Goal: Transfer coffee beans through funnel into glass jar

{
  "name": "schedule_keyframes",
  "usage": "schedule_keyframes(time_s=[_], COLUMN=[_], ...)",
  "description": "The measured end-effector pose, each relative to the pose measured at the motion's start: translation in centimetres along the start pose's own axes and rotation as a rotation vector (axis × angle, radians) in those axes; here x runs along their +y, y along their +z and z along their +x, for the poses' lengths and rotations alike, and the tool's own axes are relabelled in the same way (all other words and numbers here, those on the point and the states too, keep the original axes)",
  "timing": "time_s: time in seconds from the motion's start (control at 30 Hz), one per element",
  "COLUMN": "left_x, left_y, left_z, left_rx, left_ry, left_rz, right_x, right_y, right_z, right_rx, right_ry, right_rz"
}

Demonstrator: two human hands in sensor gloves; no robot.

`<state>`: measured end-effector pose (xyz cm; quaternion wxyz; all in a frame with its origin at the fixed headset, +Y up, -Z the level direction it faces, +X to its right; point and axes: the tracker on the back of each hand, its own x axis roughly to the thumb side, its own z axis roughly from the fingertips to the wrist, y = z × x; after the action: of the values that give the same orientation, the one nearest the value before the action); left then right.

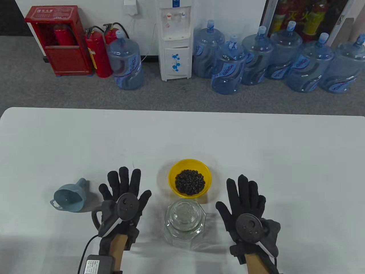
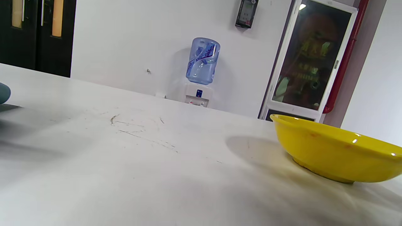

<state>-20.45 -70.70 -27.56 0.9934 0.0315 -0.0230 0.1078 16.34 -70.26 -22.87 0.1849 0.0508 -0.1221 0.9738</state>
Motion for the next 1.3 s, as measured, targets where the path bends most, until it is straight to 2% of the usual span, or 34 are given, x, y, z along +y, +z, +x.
schedule_keyframes(time_s=[0.37, 0.73, 0.9, 1.13, 1.3], left_x=[0.2, -0.1, -0.2, -0.3, -0.6], left_y=[0.0, -0.1, -0.2, -0.4, -0.4], left_z=[-0.4, -0.1, -0.1, -0.4, -0.2], left_rx=[0.019, 0.015, 0.016, 0.029, 0.023], left_ry=[-0.004, -0.033, -0.028, -0.023, -0.036], left_rz=[0.006, -0.042, -0.044, -0.065, -0.09], right_x=[0.3, 0.9, 0.3, -1.4, -3.5], right_y=[-0.2, -0.3, -0.1, -0.2, -1.0], right_z=[-0.1, -1.3, -1.3, 1.6, 6.0], right_rx=[0.017, 0.074, 0.089, -0.014, -0.18], right_ry=[0.009, -0.003, -0.011, -0.099, -0.128], right_rz=[0.03, 0.068, 0.058, 0.004, 0.006])
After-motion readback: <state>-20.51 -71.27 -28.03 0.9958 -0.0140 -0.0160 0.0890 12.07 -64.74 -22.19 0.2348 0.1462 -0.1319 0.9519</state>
